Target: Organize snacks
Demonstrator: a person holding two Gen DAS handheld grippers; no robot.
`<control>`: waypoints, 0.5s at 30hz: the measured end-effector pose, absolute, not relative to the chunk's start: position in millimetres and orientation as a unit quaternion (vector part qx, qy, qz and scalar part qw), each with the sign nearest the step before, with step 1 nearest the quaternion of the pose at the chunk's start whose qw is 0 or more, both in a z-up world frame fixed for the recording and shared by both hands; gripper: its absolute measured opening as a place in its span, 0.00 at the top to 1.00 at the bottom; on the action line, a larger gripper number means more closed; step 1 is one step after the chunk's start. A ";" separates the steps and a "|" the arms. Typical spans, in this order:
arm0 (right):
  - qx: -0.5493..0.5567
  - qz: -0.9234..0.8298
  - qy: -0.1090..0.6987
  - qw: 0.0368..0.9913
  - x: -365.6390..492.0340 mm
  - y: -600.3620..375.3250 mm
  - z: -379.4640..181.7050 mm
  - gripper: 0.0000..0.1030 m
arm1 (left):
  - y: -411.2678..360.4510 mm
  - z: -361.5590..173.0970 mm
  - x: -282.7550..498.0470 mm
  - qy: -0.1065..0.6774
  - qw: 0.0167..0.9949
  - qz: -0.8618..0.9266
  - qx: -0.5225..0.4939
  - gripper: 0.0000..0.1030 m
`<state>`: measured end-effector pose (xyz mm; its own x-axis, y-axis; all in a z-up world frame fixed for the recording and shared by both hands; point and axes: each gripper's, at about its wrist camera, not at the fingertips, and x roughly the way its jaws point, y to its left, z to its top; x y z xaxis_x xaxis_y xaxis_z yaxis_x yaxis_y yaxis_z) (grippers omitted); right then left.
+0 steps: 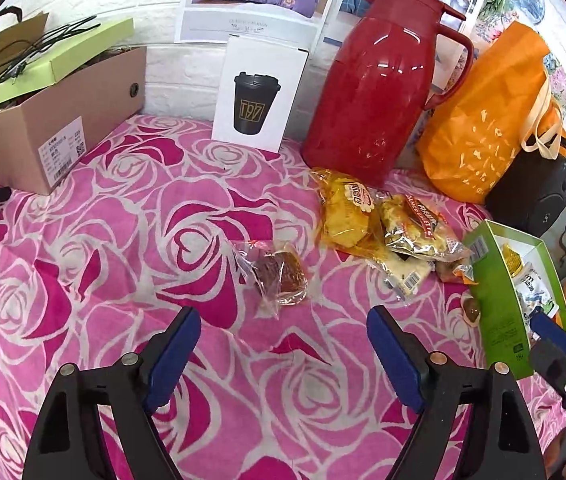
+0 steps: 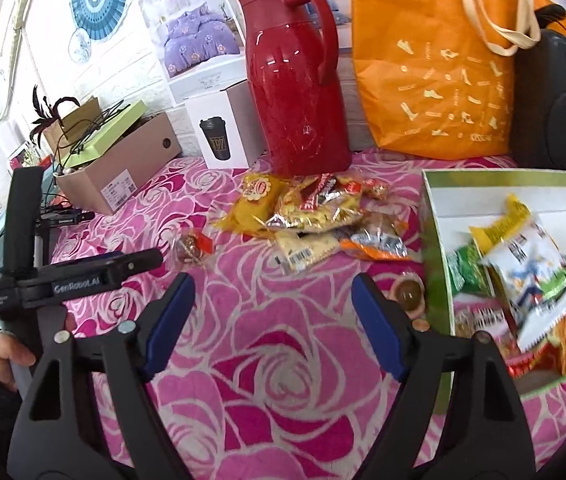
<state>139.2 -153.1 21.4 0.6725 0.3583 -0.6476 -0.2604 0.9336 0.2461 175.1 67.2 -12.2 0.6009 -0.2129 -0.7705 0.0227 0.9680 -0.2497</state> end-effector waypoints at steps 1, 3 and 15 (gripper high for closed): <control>0.063 0.168 0.366 0.913 146.4 -150.9 20.2 0.21 | 67.8 -13.2 177.6 0.444 0.887 -0.065 -0.107 0.17; 0.056 0.162 0.363 0.916 162.0 -147.2 17.3 0.21 | 68.7 -12.6 183.0 0.443 0.886 -0.075 -0.113 0.18; 0.034 0.145 0.387 0.910 239.8 -145.8 -15.8 0.21 | 22.7 2.0 236.9 0.429 0.872 -0.181 -0.150 0.32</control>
